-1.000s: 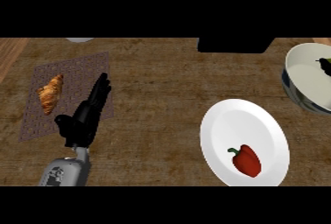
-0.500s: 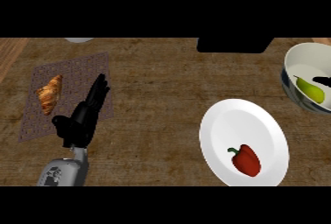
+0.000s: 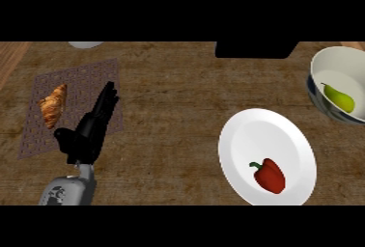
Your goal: Pick the pear from the plate and place it in the bowl
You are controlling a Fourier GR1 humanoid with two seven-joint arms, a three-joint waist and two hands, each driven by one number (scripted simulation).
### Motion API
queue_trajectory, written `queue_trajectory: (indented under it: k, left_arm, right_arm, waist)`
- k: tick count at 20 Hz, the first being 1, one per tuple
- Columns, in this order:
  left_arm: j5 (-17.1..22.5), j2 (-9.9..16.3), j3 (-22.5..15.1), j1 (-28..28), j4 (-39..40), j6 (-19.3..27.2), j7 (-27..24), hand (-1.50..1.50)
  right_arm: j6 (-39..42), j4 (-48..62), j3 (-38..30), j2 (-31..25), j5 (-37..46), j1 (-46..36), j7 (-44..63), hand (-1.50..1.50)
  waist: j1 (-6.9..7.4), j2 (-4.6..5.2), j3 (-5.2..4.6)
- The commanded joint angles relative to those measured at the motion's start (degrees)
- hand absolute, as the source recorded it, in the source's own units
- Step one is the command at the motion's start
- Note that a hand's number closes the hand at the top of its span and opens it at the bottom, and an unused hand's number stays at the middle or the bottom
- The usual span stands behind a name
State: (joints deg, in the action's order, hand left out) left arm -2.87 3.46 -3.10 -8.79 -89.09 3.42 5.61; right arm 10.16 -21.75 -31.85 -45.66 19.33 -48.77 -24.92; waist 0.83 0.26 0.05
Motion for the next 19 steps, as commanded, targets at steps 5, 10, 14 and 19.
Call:
queue_trajectory:
  k: [5,10,14,19]
  left_arm:
    - [-0.08,0.39,1.57,0.04,1.76,0.11,-2.74,0.00]
    - [-2.71,-2.36,-1.63,2.56,0.02,2.33,-2.30,0.00]
    - [0.87,0.66,2.06,-0.28,2.90,-1.54,-2.39,0.00]
    - [-0.15,-0.80,0.12,0.55,-0.65,-0.71,-0.15,0.00]
  right_arm:
    - [13.24,3.56,-6.12,-7.84,-8.14,3.84,0.09,-1.50]
    - [18.75,3.99,-5.92,-8.16,-10.07,8.49,-2.89,-1.50]
    - [24.31,5.50,-5.51,-11.02,-10.25,11.68,-7.66,-1.50]
    - [20.72,4.52,-3.53,-7.11,-10.12,14.50,-11.17,-1.50]
  waist:
    - [-0.49,-0.03,0.01]
    - [-0.39,-0.06,0.02]
    - [-0.08,0.19,0.08]
    - [0.07,0.07,0.07]
